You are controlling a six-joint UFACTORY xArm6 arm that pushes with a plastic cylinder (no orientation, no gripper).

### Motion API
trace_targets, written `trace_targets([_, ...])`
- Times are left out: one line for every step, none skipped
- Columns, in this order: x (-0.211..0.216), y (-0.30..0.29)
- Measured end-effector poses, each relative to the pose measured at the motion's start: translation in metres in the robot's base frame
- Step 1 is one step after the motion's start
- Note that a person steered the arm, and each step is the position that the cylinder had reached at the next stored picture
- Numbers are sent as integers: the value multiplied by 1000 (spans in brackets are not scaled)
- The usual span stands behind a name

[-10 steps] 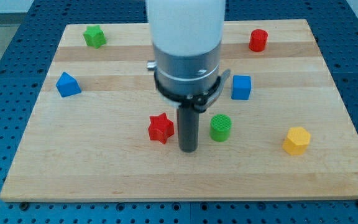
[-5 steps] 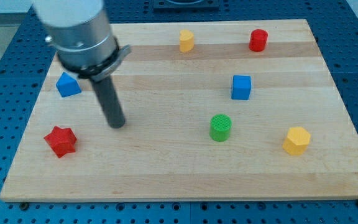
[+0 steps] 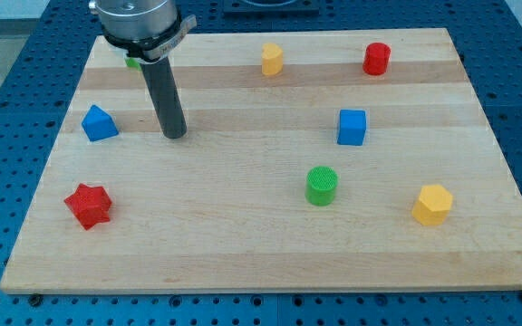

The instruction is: Move the red star to the bottom left

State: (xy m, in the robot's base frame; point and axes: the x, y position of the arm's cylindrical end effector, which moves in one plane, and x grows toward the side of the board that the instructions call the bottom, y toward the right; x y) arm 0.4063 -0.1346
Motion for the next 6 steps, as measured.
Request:
trace_targets([3, 29])
trace_targets([-1, 22])
trace_targets([-2, 43])
trace_targets([-2, 66])
trace_targets([-5, 53])
trace_targets([-10, 28])
